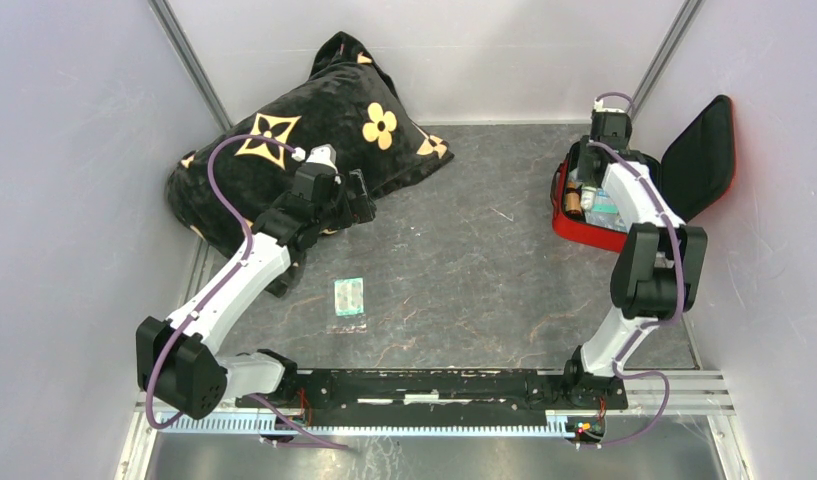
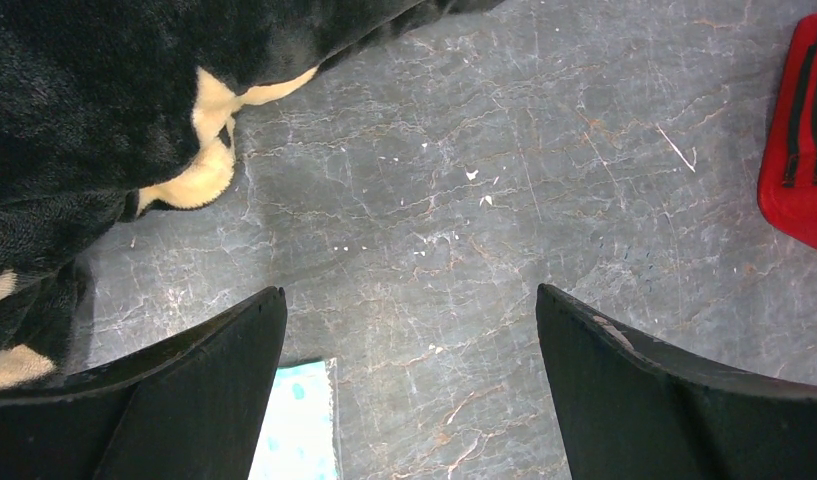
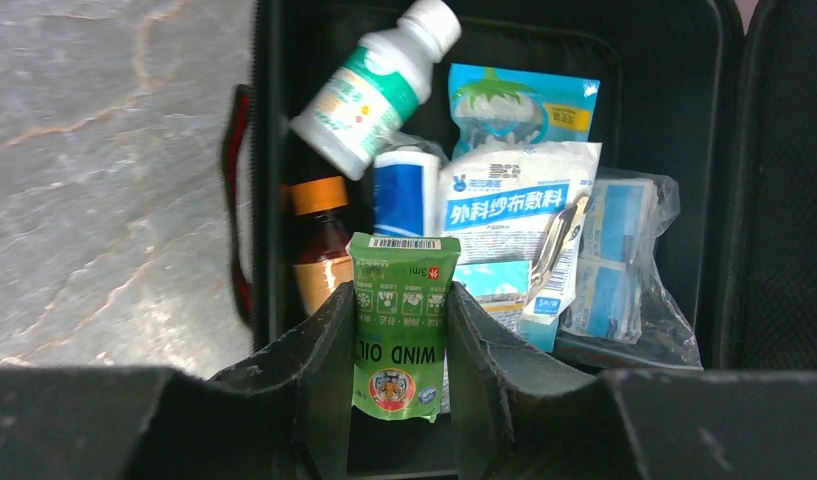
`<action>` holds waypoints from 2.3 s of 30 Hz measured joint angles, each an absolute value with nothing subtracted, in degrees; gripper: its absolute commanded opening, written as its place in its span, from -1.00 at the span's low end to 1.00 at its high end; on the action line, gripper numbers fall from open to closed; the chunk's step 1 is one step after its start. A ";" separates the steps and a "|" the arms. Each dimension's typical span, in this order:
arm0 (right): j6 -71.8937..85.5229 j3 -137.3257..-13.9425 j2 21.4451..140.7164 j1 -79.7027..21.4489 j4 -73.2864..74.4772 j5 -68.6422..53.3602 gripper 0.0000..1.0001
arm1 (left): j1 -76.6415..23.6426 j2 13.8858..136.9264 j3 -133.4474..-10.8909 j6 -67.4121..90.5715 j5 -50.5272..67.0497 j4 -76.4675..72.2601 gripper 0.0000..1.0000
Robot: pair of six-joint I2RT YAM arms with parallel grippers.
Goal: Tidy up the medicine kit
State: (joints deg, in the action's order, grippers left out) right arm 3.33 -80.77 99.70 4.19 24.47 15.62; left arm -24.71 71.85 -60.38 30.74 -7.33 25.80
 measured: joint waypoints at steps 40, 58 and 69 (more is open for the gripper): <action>8.91 -91.83 116.25 7.03 28.27 -2.90 -0.15 | -24.71 85.14 -65.52 30.74 -6.24 20.84 1.00; 5.28 -83.81 112.97 -8.21 24.95 4.19 -0.97 | -24.71 81.43 -63.59 30.72 -7.14 20.84 1.00; 8.51 -64.01 98.26 -29.36 19.66 4.45 -0.98 | -24.71 74.32 -53.28 32.49 -9.23 23.18 1.00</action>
State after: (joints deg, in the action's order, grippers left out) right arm 8.51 -64.01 98.26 -29.36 19.66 4.45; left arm -24.71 74.32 -53.28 32.49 -9.23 23.18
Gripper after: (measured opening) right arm 0.127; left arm 0.997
